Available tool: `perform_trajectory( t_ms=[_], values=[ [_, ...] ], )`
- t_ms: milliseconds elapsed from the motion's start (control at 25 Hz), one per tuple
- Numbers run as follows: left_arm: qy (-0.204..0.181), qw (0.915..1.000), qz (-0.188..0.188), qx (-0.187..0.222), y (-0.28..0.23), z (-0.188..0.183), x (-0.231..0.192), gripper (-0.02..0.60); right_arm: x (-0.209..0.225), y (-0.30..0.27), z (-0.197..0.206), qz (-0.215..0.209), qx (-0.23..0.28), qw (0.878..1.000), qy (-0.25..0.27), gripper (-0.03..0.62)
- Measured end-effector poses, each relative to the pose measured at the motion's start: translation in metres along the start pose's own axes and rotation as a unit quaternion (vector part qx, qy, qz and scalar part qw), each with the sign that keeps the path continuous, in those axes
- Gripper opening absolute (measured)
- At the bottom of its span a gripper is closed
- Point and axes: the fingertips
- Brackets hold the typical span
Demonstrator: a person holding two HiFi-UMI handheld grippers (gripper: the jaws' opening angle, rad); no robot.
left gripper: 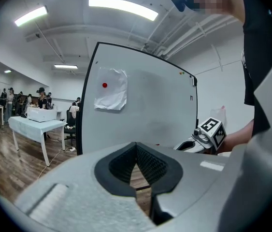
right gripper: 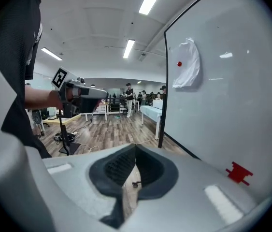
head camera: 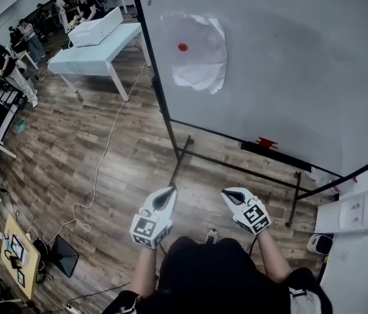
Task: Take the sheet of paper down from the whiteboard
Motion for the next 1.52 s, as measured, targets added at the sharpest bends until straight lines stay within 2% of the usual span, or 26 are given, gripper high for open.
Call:
perform_trajectory(
  t_ms=[200, 440, 560, 760, 960, 1200, 1400, 1520],
  values=[
    [0.025, 0.9995, -0.019, -0.002, -0.013, 0.016, 0.001, 0.011, 0.019, -0.001, 0.008, -0.014, -0.004, 1.000, -0.002, 0.003],
    [0.025, 0.9997, -0.006, -0.001, -0.041, 0.016, -0.014, 0.011, 0.044, -0.003, 0.021, 0.007, -0.011, 0.999, -0.049, 0.003],
    [0.024, 0.9997, 0.001, 0.004, -0.056, 0.014, -0.033, 0.011, 0.058, -0.017, 0.018, 0.018, -0.013, 0.999, -0.050, 0.003],
    [0.042, 0.9990, 0.012, 0.013, -0.091, 0.010, -0.076, 0.011, 0.085, -0.049, -0.006, 0.037, -0.007, 0.999, -0.038, 0.003],
    [0.023, 0.9984, 0.038, 0.036, -0.130, -0.011, -0.116, 0.011, 0.118, -0.078, -0.035, 0.064, 0.000, 0.997, -0.031, 0.003],
    [0.030, 0.9977, 0.053, 0.030, -0.149, 0.001, -0.159, 0.011, 0.140, -0.116, -0.063, 0.089, 0.034, 0.995, -0.034, 0.003],
    [0.031, 0.9972, 0.066, 0.018, -0.163, 0.008, -0.177, 0.011, 0.151, -0.137, -0.088, 0.087, 0.049, 0.995, -0.016, 0.003],
    [0.032, 0.9966, 0.068, 0.034, -0.173, -0.003, -0.185, 0.011, 0.172, -0.137, -0.110, 0.096, 0.080, 0.992, -0.034, 0.003]
  ],
)
Point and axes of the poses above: the fingertips, and each gripper's own axes: y backward along the fingers, x to its right, z out of its underside, and after that the axes turned 9 degrees about x, right-handed
